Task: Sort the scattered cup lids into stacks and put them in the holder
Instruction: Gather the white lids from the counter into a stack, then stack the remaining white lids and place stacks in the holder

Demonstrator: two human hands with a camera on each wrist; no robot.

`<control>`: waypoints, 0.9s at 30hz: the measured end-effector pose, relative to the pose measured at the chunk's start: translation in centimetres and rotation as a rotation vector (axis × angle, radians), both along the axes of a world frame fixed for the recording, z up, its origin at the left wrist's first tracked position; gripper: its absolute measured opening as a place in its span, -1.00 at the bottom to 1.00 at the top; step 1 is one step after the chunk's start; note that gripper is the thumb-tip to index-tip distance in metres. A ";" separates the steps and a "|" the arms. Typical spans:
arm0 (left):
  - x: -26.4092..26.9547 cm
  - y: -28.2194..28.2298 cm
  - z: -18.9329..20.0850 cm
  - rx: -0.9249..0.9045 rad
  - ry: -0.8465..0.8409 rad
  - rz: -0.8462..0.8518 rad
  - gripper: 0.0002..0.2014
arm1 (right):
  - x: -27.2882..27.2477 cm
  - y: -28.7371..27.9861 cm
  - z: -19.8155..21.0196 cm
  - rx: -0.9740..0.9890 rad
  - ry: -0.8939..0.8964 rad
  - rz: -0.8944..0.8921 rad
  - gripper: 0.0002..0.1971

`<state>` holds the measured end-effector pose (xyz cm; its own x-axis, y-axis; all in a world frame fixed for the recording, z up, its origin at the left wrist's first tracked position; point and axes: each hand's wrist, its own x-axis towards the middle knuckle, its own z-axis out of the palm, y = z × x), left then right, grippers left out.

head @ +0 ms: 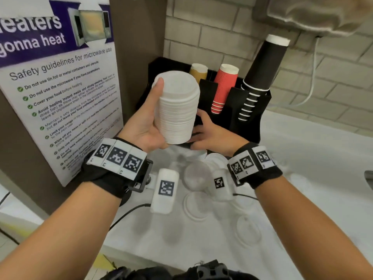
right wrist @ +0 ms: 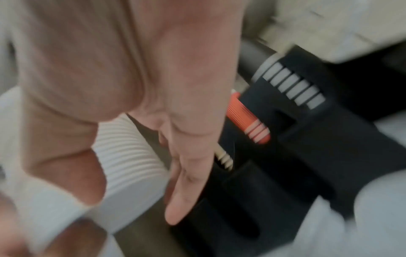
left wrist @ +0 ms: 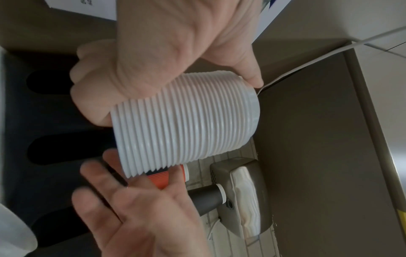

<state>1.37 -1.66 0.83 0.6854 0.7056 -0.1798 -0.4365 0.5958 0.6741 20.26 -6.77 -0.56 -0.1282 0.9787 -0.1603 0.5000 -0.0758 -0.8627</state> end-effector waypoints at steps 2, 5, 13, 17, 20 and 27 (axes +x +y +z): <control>0.5 0.1 -0.1 -0.003 0.071 0.041 -0.39 | -0.9 -0.4 -0.7 0.006 0.301 -0.068 -0.07; 0.5 -0.7 0.6 0.063 0.087 -0.010 -0.54 | -1.8 -0.4 -1.9 0.011 0.603 -0.147 -0.27; 0.1 -0.2 1.6 0.808 0.811 0.607 -0.61 | -3.2 -0.2 -2.9 0.011 0.887 -0.250 -0.39; -1.6 -0.3 2.4 1.336 1.125 0.710 -0.81 | -4.1 -0.1 -3.2 -0.002 0.902 -0.282 -0.40; -2.3 -0.6 3.0 1.480 1.430 0.523 -0.63 | -5.3 0.3 -3.9 -0.044 0.891 -0.319 -0.39; -2.9 -0.6 2.7 1.284 1.686 -0.053 -0.21 | -8.1 1.4 -7.7 -0.179 0.825 -0.440 -0.33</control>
<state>-1.58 -2.28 3.55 0.4395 0.8972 -0.0436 0.8754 -0.4169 0.2445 12.19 -5.34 -8.29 0.1058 0.9358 -0.3364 -0.3668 -0.2777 -0.8879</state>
